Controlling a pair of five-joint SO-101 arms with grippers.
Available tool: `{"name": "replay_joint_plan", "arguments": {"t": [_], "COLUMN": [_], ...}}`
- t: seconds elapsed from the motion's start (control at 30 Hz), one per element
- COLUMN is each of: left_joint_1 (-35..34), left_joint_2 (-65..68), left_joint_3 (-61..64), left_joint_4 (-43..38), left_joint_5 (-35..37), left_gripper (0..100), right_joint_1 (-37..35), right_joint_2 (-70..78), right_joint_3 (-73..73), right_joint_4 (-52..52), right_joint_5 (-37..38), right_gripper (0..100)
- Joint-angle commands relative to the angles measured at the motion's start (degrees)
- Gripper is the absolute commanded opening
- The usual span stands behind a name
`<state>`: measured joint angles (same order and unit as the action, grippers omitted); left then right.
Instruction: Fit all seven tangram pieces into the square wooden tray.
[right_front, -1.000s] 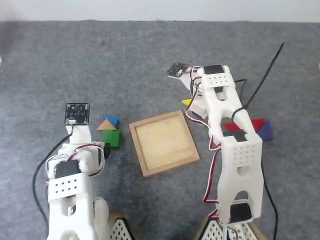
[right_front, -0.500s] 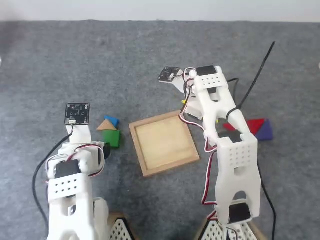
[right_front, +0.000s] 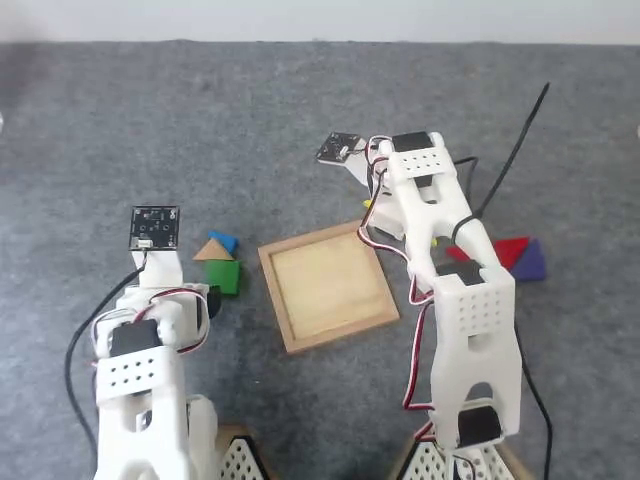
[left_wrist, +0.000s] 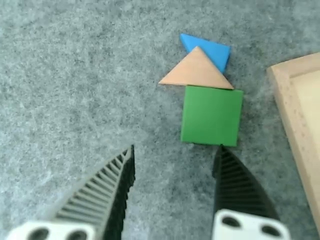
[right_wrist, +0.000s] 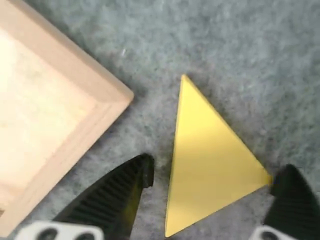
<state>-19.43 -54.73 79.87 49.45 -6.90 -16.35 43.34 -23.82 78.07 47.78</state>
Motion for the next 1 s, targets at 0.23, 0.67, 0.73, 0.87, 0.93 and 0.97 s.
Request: {"name": "replay_joint_plan", "arguments": {"t": [0.23, 0.67, 0.73, 0.87, 0.93, 0.97], "left_joint_1": [0.09, 0.09, 0.09, 0.09, 0.09, 0.09], "left_joint_2": [-1.58, -1.49, -1.49, -1.58, -1.58, -1.58], "left_joint_3": [-0.57, -0.57, -0.57, -0.57, -0.57, -0.57], "left_joint_4": [-0.79, -0.88, -0.88, -0.88, -0.88, -0.88], "left_joint_5": [-0.7, -0.62, -0.62, -0.62, -0.7, -0.7], "left_gripper": [25, 25, 25, 25, 25, 25], "right_joint_1": [-1.36, -0.57, -0.31, 1.98, 3.65, 4.18], "right_joint_2": [0.4, -2.07, -4.0, -7.52, -8.22, -8.22], "right_joint_3": [-0.88, -0.97, -1.05, -1.05, -1.05, -0.79], "right_joint_4": [-0.4, 0.57, 2.59, 4.79, 4.7, 4.7], "right_joint_5": [-0.88, -3.52, -3.52, -6.68, -9.85, -11.08], "right_gripper": [18.4, 18.0, 18.0, 18.4, 18.4, 18.8]}}
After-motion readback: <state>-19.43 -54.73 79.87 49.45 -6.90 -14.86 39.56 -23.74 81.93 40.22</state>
